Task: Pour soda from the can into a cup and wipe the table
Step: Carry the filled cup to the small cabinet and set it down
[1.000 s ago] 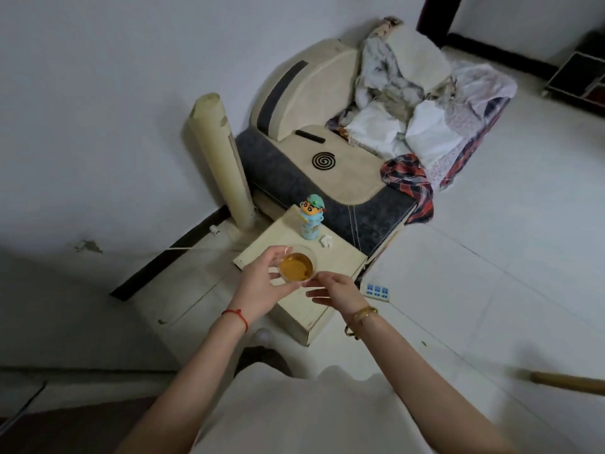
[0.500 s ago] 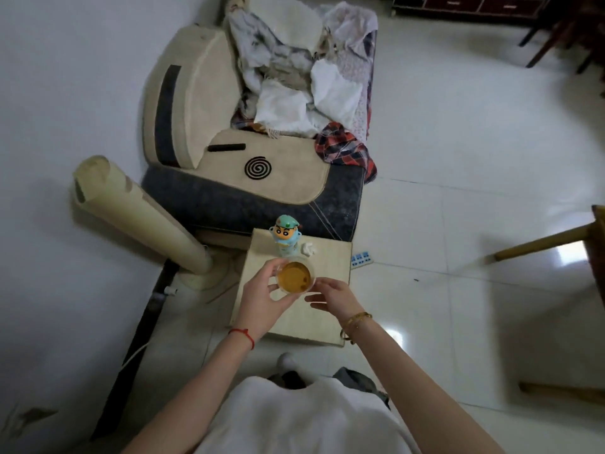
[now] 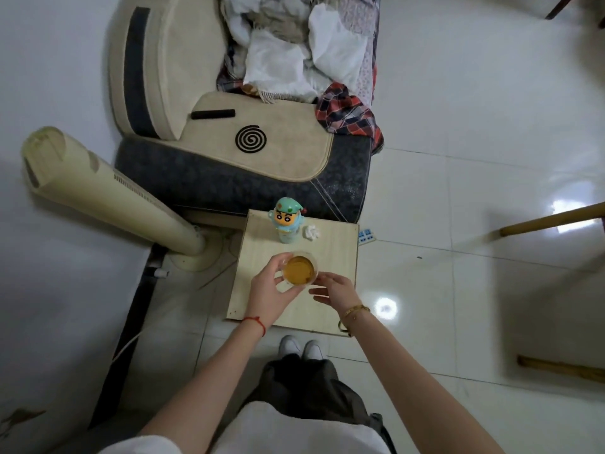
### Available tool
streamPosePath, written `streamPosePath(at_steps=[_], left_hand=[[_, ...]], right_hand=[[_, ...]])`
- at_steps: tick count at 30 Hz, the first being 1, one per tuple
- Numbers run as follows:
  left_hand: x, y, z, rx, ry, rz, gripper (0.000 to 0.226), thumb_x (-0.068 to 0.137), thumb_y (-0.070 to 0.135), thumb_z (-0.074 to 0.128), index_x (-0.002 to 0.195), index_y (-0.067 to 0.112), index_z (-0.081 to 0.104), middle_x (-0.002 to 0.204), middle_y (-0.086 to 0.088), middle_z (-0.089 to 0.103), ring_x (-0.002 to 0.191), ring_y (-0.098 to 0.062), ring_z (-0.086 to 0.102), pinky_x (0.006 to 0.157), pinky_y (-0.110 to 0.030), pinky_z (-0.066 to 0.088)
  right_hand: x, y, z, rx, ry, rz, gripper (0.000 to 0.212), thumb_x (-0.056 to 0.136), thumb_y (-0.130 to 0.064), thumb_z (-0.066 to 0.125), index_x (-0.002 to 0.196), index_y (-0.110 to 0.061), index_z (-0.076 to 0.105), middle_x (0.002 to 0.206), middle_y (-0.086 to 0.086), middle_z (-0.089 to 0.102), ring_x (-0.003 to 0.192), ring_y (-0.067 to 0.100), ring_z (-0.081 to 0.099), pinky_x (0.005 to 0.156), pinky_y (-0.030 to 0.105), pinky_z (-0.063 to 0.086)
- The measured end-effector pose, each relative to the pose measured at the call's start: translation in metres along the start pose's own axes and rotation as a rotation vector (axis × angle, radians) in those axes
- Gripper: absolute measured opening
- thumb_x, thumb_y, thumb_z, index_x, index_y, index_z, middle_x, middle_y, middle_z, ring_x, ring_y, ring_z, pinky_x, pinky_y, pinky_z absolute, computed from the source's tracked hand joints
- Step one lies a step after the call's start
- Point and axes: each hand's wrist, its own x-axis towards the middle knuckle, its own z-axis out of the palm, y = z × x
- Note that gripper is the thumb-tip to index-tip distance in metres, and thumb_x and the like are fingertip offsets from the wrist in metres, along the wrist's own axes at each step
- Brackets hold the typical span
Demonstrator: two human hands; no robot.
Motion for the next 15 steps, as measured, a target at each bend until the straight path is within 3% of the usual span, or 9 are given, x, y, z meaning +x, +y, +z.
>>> streamPosePath(at_steps=[5, 9, 12, 15], left_hand=[[0.030, -0.049, 0.027, -0.003, -0.013, -0.068, 0.061, 0.072, 0.020, 0.084, 0.126, 0.023, 0.056, 0.119, 0.015, 0.060, 0.112, 0.006, 0.052, 0.094, -0.016, 0.049], [0.051, -0.096, 0.053, -0.010, -0.033, -0.106, 0.060, 0.071, 0.020, 0.084, 0.122, 0.031, 0.056, 0.116, 0.023, 0.060, 0.114, 0.001, 0.054, 0.094, -0.020, 0.047], [0.062, -0.128, 0.067, -0.006, -0.040, -0.118, 0.060, 0.073, 0.014, 0.083, 0.121, 0.035, 0.055, 0.115, 0.026, 0.059, 0.112, 0.008, 0.054, 0.095, -0.015, 0.047], [0.072, -0.155, 0.078, 0.002, -0.031, -0.129, 0.061, 0.073, 0.013, 0.084, 0.122, 0.033, 0.055, 0.116, 0.024, 0.060, 0.111, 0.011, 0.054, 0.093, -0.011, 0.047]], right_hand=[[0.059, 0.035, -0.005, -0.031, 0.029, 0.036, 0.029, 0.100, -0.010, 0.039, 0.117, -0.001, 0.060, 0.093, 0.005, 0.065, 0.076, 0.018, 0.062, 0.074, 0.028, 0.053], [0.107, 0.069, -0.014, -0.093, 0.048, 0.040, 0.030, 0.100, -0.013, 0.039, 0.120, -0.004, 0.060, 0.103, 0.007, 0.065, 0.085, 0.020, 0.062, 0.075, 0.028, 0.054], [0.143, 0.096, -0.017, -0.152, 0.054, 0.025, 0.030, 0.100, -0.013, 0.038, 0.120, -0.004, 0.060, 0.102, 0.009, 0.065, 0.085, 0.019, 0.062, 0.070, 0.023, 0.053], [0.167, 0.116, -0.017, -0.198, 0.057, 0.011, 0.033, 0.100, -0.014, 0.039, 0.123, -0.003, 0.059, 0.099, 0.007, 0.066, 0.084, 0.018, 0.063, 0.075, 0.028, 0.055]])
